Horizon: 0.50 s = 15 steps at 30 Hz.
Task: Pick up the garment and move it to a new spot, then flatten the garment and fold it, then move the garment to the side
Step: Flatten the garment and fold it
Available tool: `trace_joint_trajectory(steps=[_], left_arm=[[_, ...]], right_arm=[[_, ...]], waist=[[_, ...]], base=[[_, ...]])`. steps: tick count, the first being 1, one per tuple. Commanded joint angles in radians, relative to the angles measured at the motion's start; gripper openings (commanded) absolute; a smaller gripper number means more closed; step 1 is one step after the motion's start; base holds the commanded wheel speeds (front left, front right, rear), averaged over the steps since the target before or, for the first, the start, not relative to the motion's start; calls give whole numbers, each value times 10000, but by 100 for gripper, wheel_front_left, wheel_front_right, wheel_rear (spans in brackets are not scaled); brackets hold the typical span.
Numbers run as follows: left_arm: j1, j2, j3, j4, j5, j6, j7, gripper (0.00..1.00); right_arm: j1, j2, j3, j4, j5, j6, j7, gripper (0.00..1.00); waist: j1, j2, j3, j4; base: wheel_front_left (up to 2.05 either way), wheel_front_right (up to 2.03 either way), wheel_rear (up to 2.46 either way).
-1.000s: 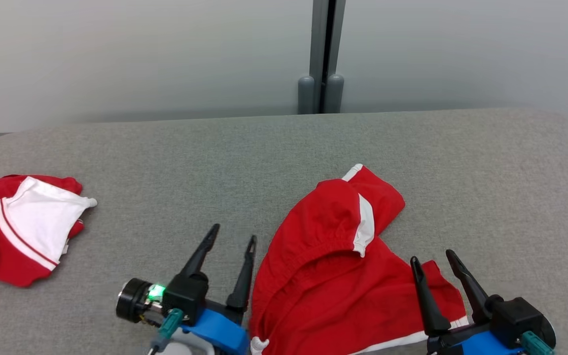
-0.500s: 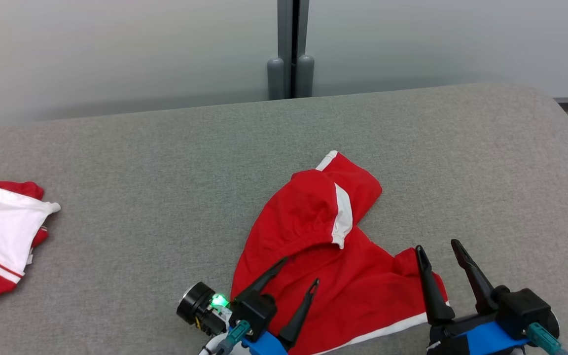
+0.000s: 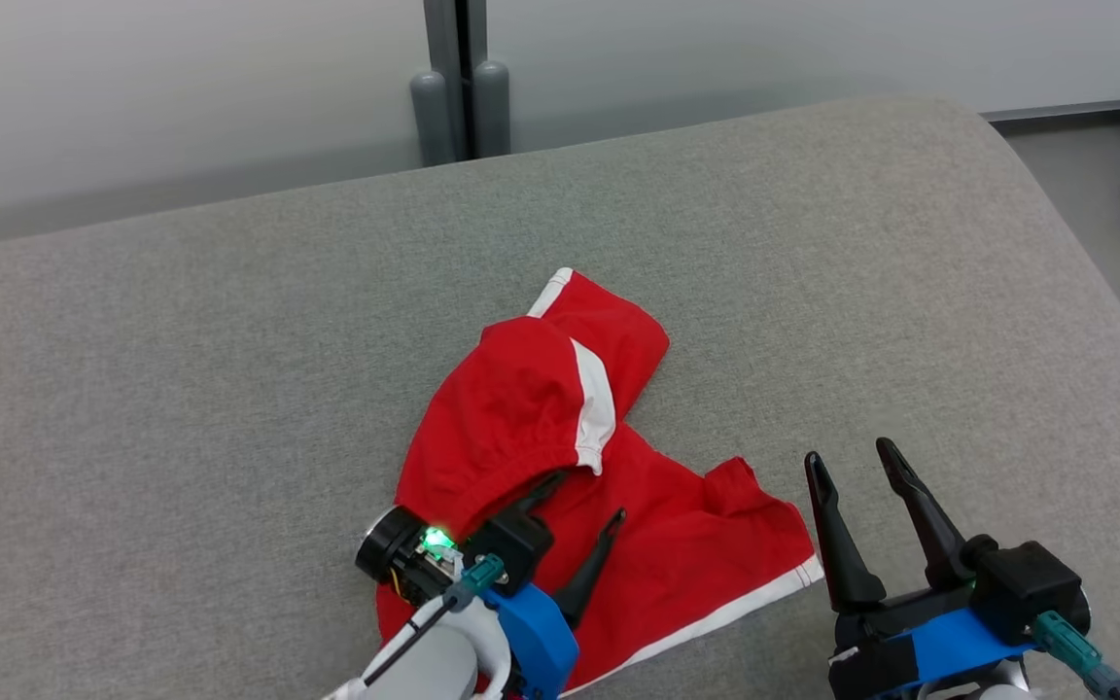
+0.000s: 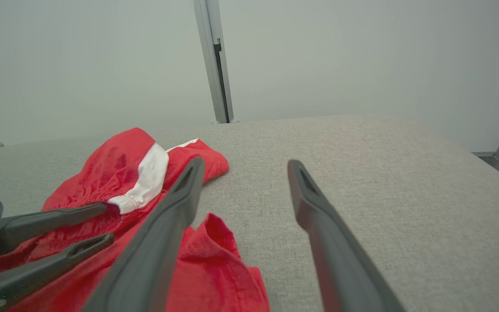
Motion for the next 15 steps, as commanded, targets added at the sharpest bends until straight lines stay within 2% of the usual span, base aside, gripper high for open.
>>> trace_joint_trajectory(steps=[1, 9, 15], left_arm=[[-235, -6, 10, 163, -107, -15, -28, 100], [-1072, -61, -184, 1109, -777, -16, -30, 100], [-1651, -69, -5, 1019, -1327, -13, -30, 100]], right_arm=[[-78, -18, 8, -37, 37, 5, -5, 100], [-279, -18, 150, -98, 165, 5, -5, 100], [-442, -16, 210, -160, 255, 5, -7, 100]], waist=[[-1, -1, 48, -73], [-1, -1, 359, -509], [-1, -1, 610, -756]], base=[[0, 0, 0], [0, 0, 0], [0, 0, 0]])
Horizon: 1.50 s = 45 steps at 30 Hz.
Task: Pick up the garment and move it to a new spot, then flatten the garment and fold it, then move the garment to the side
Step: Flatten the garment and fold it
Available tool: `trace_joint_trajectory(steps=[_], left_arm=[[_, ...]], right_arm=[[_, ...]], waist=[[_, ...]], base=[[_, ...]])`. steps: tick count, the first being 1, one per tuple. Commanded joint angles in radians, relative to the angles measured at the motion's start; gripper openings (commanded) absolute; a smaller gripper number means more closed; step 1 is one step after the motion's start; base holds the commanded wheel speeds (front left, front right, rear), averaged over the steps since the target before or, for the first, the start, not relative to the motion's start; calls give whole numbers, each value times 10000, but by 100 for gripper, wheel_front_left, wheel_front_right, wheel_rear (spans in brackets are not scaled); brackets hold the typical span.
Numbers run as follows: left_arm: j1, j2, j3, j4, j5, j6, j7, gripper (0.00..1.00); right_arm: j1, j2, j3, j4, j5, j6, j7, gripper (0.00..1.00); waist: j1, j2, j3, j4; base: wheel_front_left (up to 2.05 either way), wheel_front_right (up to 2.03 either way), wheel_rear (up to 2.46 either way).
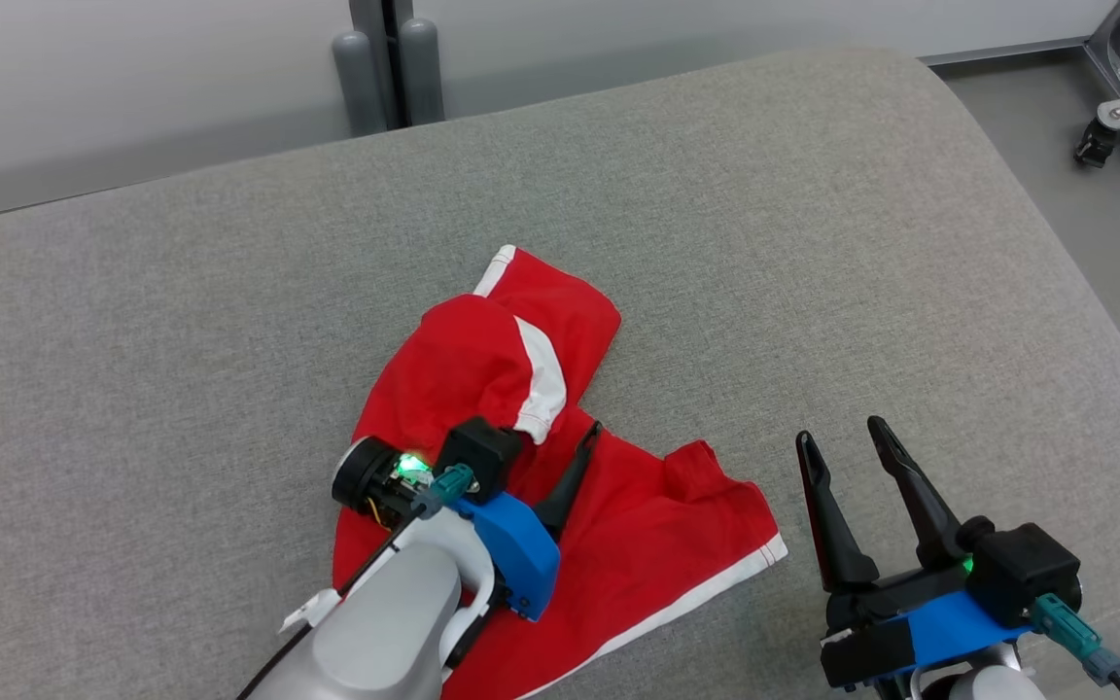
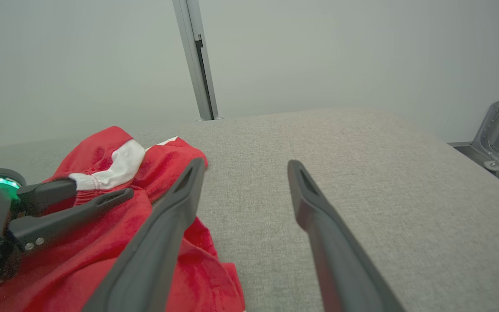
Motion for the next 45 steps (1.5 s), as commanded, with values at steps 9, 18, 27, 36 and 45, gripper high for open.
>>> trace_joint_trajectory(steps=[9, 18, 27, 36, 45], left_arm=[[-679, 2, 422, 5, -246, 39, -30, 0], [-449, 528, 1546, -900, 148, 157, -30, 0], [376, 1897, 3435, -1248, 80, 373, -29, 0], [1075, 2224, 4372, -661, 185, 527, -31, 4], [1652, 1665, 4757, -867, 469, 306, -29, 100]], right_arm=[[19, -14, -198, -124, 177, 5, -5, 100], [150, -14, -346, -121, 154, 5, -5, 100], [173, -15, -353, 7, 148, 5, -7, 100], [196, -17, -380, 103, 167, 5, -7, 100], [301, -15, -393, 218, 122, 5, -7, 100]], waist=[[-1, -2, 105, 65], [-1, -2, -200, 821], [-1, -2, -405, 1184], [-1, -2, -434, 1202], [-1, -2, -756, 1708]], base=[[0, 0, 0], [0, 0, 0], [0, 0, 0], [0, 0, 0], [0, 0, 0]])
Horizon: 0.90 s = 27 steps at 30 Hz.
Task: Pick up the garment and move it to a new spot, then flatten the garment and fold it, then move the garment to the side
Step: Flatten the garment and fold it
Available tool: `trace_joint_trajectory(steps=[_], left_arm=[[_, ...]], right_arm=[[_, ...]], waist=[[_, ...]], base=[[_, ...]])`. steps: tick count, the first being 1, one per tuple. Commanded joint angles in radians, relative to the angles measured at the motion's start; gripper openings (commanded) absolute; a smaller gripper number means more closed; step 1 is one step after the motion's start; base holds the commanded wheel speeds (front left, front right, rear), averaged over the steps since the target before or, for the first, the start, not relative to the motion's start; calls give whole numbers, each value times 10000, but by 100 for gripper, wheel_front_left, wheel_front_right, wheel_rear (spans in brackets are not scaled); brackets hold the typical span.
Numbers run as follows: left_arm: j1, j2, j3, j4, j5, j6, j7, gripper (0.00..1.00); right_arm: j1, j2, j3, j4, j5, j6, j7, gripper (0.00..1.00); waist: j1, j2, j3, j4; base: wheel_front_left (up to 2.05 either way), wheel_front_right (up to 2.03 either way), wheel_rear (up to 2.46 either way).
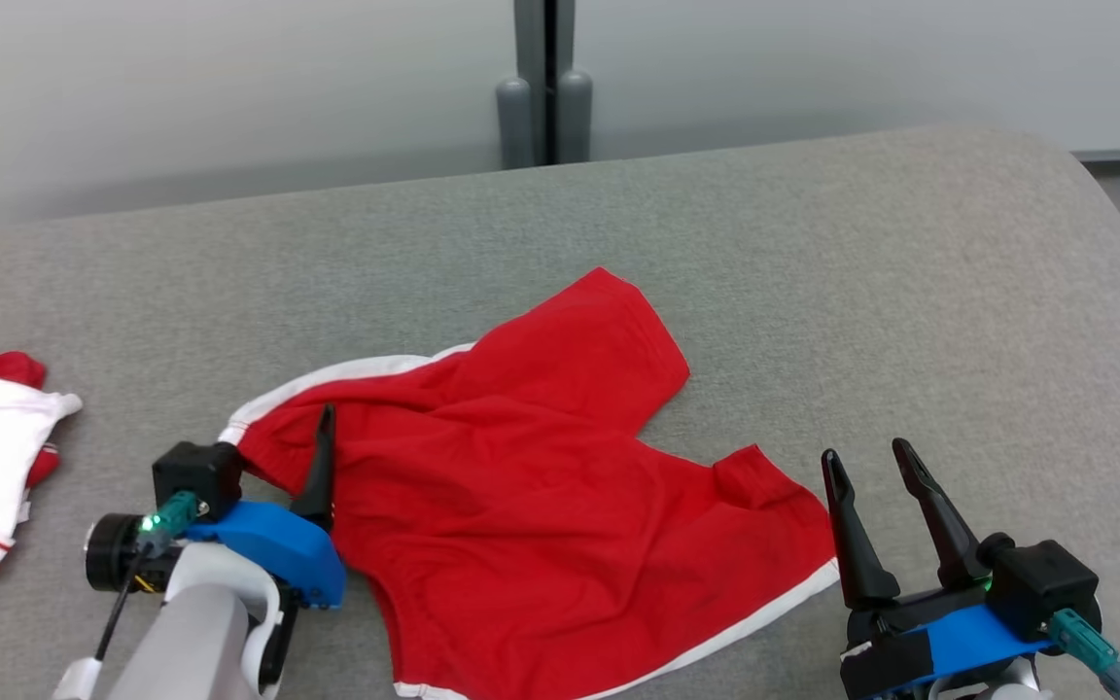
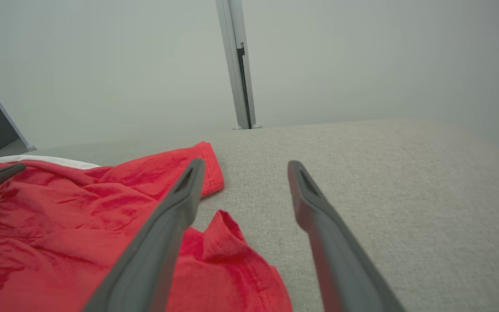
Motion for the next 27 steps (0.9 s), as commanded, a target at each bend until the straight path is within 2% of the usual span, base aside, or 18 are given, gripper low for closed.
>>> trace_joint_trajectory(steps=[1, 10, 15, 27], left_arm=[[157, -32, 18, -67, 54, -46, -29, 100], [1374, -521, 61, -780, 415, -253, -29, 100], [2074, -541, 470, -1615, 614, -249, -29, 100], [3663, -575, 2018, -4755, 1755, 182, -29, 100]], right_arm=[[74, -17, -6, 0, 21, 5, -7, 100], [361, -19, -74, 126, -75, 5, -7, 100], [533, -19, -105, 150, -101, 5, -7, 100], [977, -22, -335, 232, -259, 5, -7, 100]], waist=[[0, 1, -33, 61], [0, 1, -585, 836], [0, 1, -905, 1190], [0, 1, -1604, 1649]], base=[[0, 0, 0], [0, 0, 0], [0, 0, 0], [0, 0, 0]])
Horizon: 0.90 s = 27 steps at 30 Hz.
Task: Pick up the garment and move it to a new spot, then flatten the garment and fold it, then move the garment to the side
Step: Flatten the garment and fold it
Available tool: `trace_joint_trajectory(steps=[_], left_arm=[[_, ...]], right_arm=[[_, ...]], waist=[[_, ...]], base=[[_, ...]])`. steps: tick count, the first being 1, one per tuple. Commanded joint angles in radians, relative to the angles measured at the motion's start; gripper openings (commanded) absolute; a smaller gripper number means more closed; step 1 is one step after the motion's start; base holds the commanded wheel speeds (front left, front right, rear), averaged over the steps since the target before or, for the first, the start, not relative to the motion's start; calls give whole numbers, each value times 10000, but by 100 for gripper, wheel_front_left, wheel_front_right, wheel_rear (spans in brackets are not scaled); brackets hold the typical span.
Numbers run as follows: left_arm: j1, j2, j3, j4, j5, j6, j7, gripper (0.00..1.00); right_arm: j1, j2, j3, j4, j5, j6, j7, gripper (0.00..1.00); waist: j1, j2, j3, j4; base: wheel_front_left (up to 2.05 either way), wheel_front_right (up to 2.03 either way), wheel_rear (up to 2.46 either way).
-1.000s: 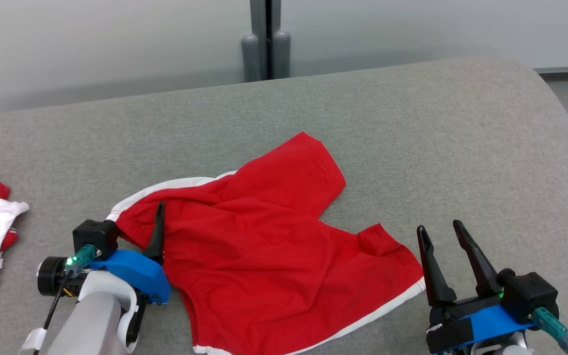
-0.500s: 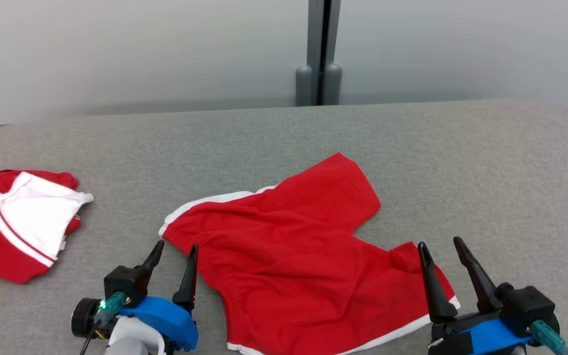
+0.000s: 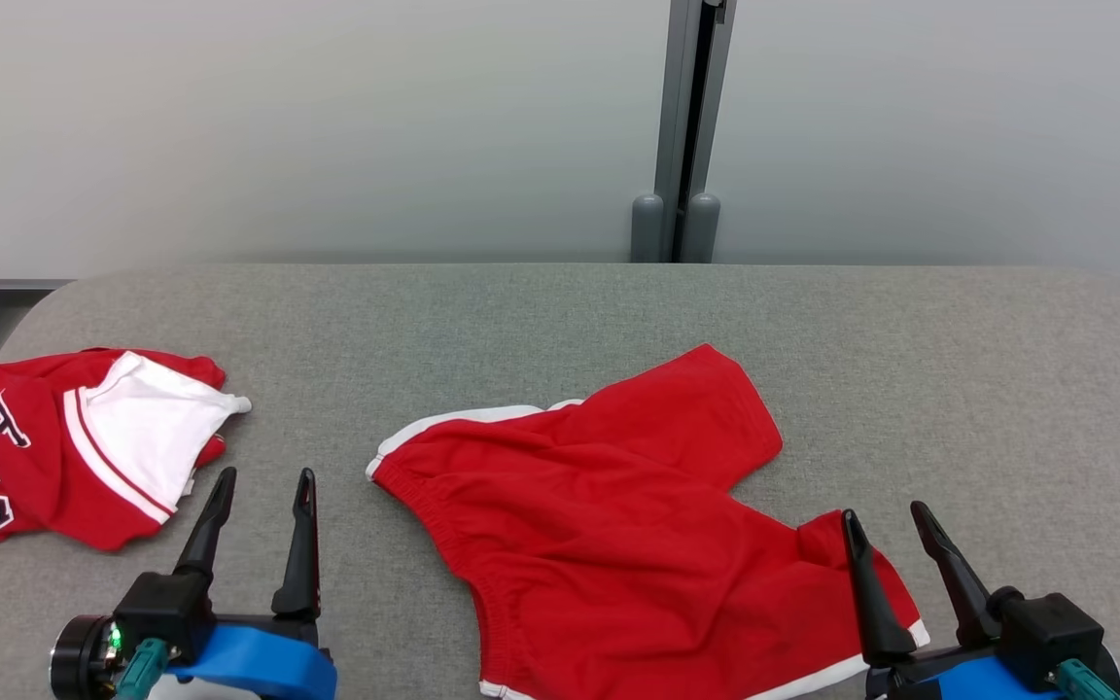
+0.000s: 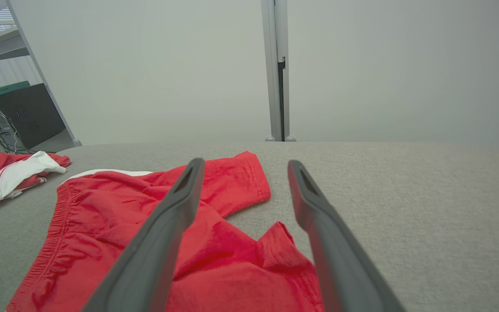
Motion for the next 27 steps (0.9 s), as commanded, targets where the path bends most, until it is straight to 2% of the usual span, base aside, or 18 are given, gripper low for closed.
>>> trace_joint_trajectory(steps=[1, 11, 27], left_arm=[[151, -28, 105, -193, 114, 50, -29, 100], [1272, -232, 709, -1316, 957, -4, -29, 100], [1268, -562, 819, -1081, 1267, -271, -29, 100]], right_arm=[[135, -24, -32, 27, -79, 5, -7, 100], [372, -24, -335, 13, -275, 5, -7, 100], [446, -24, -487, 209, -380, 5, -7, 100]], waist=[[1, 2, -20, 1], [1, 2, -133, -152], [1, 2, -67, -414]], base=[[0, 0, 0], [0, 0, 0], [0, 0, 0]])
